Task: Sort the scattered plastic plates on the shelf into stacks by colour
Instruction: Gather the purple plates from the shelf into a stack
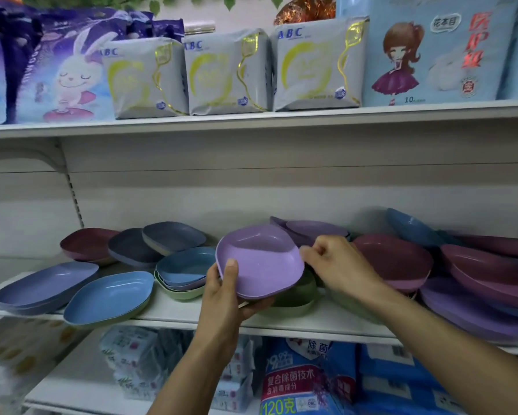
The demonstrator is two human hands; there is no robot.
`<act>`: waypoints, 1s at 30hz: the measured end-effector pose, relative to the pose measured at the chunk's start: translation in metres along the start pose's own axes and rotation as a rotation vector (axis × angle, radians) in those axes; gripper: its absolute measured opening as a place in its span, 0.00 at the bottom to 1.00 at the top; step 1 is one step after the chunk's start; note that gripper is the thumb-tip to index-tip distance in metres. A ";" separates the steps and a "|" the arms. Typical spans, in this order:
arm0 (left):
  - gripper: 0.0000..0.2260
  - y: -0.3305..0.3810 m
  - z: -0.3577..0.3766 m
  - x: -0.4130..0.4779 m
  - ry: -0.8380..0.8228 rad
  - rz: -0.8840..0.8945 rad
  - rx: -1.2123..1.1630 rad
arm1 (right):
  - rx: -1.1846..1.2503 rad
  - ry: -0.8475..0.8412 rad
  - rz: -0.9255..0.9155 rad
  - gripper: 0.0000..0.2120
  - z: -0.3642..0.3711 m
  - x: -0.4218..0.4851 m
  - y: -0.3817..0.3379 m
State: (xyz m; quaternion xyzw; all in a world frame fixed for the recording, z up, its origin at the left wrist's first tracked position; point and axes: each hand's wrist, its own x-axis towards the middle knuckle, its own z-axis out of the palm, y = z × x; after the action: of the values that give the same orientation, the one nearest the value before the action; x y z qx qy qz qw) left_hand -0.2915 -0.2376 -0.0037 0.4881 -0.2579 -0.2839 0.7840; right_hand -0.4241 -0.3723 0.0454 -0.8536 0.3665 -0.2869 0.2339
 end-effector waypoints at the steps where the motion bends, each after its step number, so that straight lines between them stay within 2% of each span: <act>1: 0.17 0.001 -0.003 0.001 0.007 -0.007 -0.005 | 0.004 0.038 0.005 0.14 -0.004 0.007 0.004; 3: 0.17 0.002 -0.010 0.004 0.019 -0.016 -0.003 | -0.046 0.112 -0.013 0.10 -0.013 0.026 0.016; 5: 0.17 0.004 -0.016 0.006 0.023 -0.020 0.002 | -0.115 0.111 -0.015 0.03 -0.019 0.041 0.025; 17: 0.16 0.008 -0.029 0.017 0.021 -0.034 -0.009 | -0.449 -0.070 -0.022 0.14 -0.004 0.081 0.035; 26: 0.16 0.008 -0.023 0.018 0.016 -0.065 -0.013 | -0.565 -0.016 -0.063 0.12 -0.007 0.079 0.035; 30: 0.16 0.007 -0.021 0.016 0.004 -0.069 -0.014 | -0.481 0.042 -0.061 0.08 -0.017 0.067 0.040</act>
State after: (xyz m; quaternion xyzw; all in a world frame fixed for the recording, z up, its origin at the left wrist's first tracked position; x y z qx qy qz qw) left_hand -0.2648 -0.2333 -0.0031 0.4919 -0.2374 -0.3116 0.7775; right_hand -0.4170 -0.4518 0.0552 -0.8892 0.4032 -0.2160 0.0072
